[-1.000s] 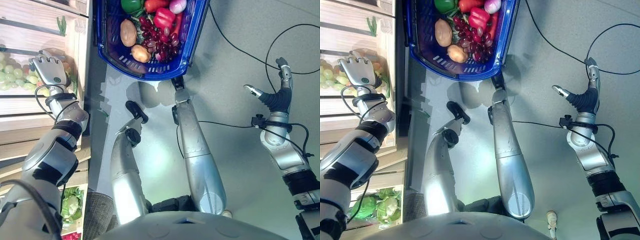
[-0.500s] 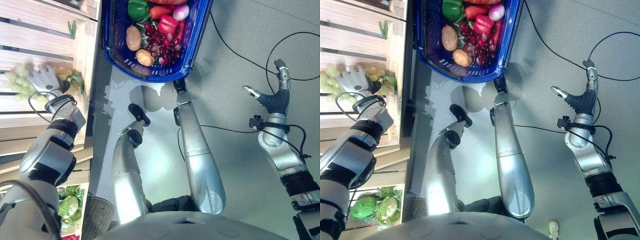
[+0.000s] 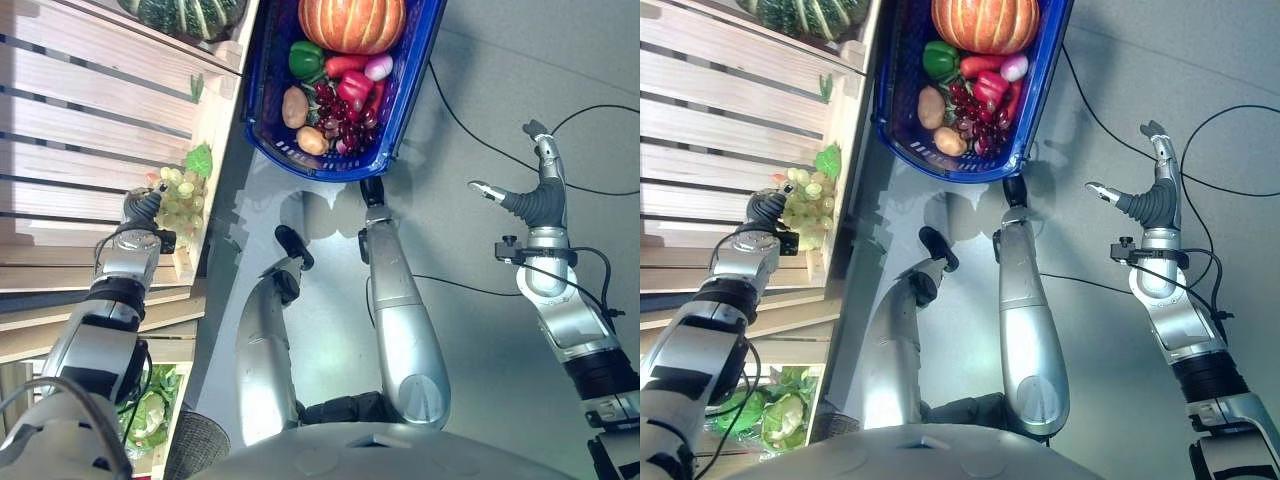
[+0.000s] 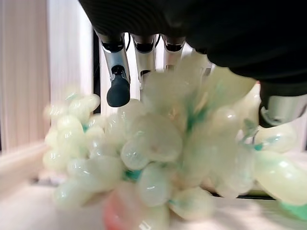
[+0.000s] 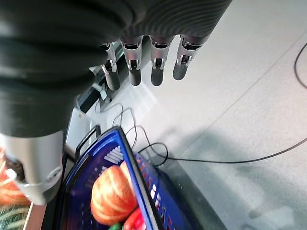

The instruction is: Pick up fruits and vegetables into the basket

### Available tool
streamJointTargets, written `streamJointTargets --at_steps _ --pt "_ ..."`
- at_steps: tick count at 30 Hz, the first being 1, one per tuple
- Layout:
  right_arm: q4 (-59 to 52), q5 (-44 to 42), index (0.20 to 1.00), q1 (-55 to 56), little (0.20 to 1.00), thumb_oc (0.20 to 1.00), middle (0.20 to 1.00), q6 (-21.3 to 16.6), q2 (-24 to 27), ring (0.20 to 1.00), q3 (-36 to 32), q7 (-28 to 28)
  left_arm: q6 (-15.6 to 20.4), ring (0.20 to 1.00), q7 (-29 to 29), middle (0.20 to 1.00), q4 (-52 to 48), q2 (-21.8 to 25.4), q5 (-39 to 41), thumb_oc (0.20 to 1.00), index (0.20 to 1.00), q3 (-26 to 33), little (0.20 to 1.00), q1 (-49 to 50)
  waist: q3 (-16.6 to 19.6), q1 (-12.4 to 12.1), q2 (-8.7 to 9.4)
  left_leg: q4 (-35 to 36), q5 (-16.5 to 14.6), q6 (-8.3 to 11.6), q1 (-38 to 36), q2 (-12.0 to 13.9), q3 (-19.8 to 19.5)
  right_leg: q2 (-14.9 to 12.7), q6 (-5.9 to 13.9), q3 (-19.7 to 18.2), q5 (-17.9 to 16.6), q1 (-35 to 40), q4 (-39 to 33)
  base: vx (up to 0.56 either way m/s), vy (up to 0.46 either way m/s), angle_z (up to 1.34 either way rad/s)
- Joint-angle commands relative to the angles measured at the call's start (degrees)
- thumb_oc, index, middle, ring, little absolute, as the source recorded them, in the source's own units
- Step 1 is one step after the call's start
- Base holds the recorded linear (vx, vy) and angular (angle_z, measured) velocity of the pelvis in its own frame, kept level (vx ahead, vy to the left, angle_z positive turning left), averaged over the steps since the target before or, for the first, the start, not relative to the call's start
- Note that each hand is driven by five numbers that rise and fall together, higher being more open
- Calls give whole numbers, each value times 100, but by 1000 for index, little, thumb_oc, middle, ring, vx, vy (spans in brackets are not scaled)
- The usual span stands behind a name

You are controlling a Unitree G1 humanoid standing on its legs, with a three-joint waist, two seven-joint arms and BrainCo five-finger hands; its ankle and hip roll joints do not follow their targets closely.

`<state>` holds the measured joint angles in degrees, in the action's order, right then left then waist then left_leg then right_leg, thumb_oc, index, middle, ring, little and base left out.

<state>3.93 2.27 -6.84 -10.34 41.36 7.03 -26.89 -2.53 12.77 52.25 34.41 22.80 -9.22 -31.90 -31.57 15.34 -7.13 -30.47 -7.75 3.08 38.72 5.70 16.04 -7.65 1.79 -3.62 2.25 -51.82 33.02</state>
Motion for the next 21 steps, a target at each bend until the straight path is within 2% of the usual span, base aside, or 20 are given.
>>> streamJointTargets --at_steps 1,5,11,13,17,20,21 --pt "-579 501 1000 407 1000 1000 1000 187 -13 1000 -255 380 668 200 -429 200 -541 -58 1064 200 200 362 200 685 177 -2 13 64 -158 -103 26 -223 -144 -114 404 149 500 415 -176 -11 10 4" --pt "-714 950 1000 468 1000 1000 1000 493 -11 1000 -218 607 978 200 -702 200 -1194 -260 1571 200 200 539 200 1089 177 -94 24 168 -154 -134 -263 -262 -192 -121 380 227 544 752 -255 -8 -12 6" --pt "-869 1166 1000 555 1000 1000 1000 849 14 1000 -144 1138 1304 200 -720 200 -1984 -375 1509 200 200 672 200 1438 177 -197 62 236 -163 -167 -553 -291 -262 -131 359 274 579 1102 -318 -2 -22 5" --pt "-1030 1307 1000 573 1000 1000 1000 1036 31 1000 -31 1529 1439 200 -631 200 -2837 -322 1418 200 200 746 200 1670 177 -305 102 350 -142 -190 -819 -314 -317 -140 353 327 592 1437 -425 -7 -74 8" --pt "-1259 955 1000 389 1000 1000 1000 1091 -84 1000 201 1954 1454 200 -371 200 -3789 -235 1139 200 200 743 200 1769 177 -463 145 472 -108 -199 -1088 -350 -421 -151 346 397 625 1790 -490 -13 -76 10" --pt "-1284 849 1000 249 1000 1000 1000 1191 -175 1000 345 2091 1514 200 -368 200 -4006 -197 1005 200 200 756 200 1755 177 -527 170 535 -88 -198 -1225 -360 -451 -155 343 433 634 1955 -527 -35 -72 8" --pt "-1292 817 1000 101 1000 1000 1000 1312 -228 1000 476 2130 1456 200 -391 200 -4197 -142 960 200 200 782 200 1692 177 -583 194 621 94 -229 -1238 -363 -423 -158 299 484 464 2007 -634 -84 -84 12"
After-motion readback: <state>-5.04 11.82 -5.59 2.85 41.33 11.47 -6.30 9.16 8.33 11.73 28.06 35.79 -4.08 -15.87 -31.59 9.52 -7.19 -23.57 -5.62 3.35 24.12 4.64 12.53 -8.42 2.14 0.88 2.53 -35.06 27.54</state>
